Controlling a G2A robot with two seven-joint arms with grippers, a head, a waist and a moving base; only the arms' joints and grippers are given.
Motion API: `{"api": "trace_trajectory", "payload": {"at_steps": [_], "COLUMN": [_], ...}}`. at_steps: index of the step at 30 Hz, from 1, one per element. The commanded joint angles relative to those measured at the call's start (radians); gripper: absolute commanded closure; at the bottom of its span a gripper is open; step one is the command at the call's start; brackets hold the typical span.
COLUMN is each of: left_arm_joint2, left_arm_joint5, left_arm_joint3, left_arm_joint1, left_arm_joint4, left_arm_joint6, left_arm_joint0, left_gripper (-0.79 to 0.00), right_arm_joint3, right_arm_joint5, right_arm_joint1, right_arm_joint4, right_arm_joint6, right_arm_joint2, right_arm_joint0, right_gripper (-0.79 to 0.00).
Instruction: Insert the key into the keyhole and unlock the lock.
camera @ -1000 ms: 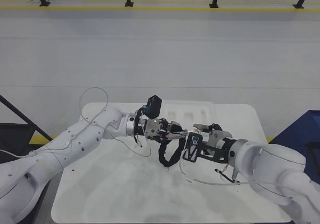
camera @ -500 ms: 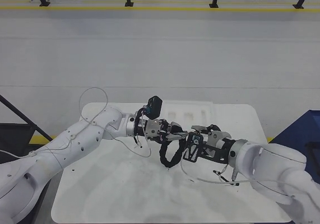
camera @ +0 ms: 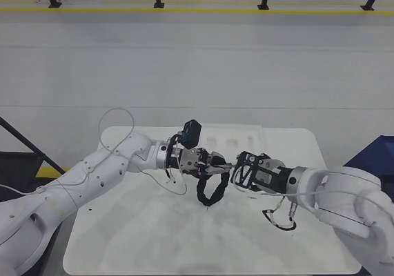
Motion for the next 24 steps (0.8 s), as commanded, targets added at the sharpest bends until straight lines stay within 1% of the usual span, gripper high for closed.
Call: {"api": "trace_trajectory", "payload": {"at_steps": [1, 4, 8, 13, 19, 24], "left_arm_joint2": [0.000, 0.000, 0.000, 0.000, 0.000, 0.000], "left_arm_joint5": [0.000, 0.000, 0.000, 0.000, 0.000, 0.000], "left_arm_joint3": [-0.002, -0.005, -0.005, -0.005, -0.005, -0.001], "left_arm_joint1": [-0.001, -0.003, -0.005, -0.006, -0.009, -0.011], "left_arm_joint4": [0.003, 0.006, 0.009, 0.013, 0.018, 0.037], "left_arm_joint6": [-0.002, -0.004, -0.007, -0.008, -0.008, 0.001], "left_arm_joint0": [0.000, 0.000, 0.000, -0.001, -0.002, -0.007], "left_gripper": [0.000, 0.000, 0.000, 0.000, 0.000, 0.000], "right_arm_joint3": [0.009, 0.027, 0.052, 0.079, 0.104, 0.137], "right_arm_joint5": [0.023, 0.078, 0.128, 0.170, 0.194, 0.250], "right_arm_joint1": [-0.001, -0.004, -0.006, -0.007, -0.008, -0.011], "right_arm_joint4": [0.029, 0.084, 0.165, 0.264, 0.353, 0.458], "right_arm_joint6": [0.004, 0.003, 0.011, 0.033, 0.052, 0.054], "right_arm_joint2": [0.005, 0.015, 0.029, 0.044, 0.053, 0.061], "right_arm_joint0": [0.002, 0.002, 0.003, 0.006, 0.012, 0.015], "right_gripper": [0.000, 0.000, 0.000, 0.000, 0.000, 0.000]}}
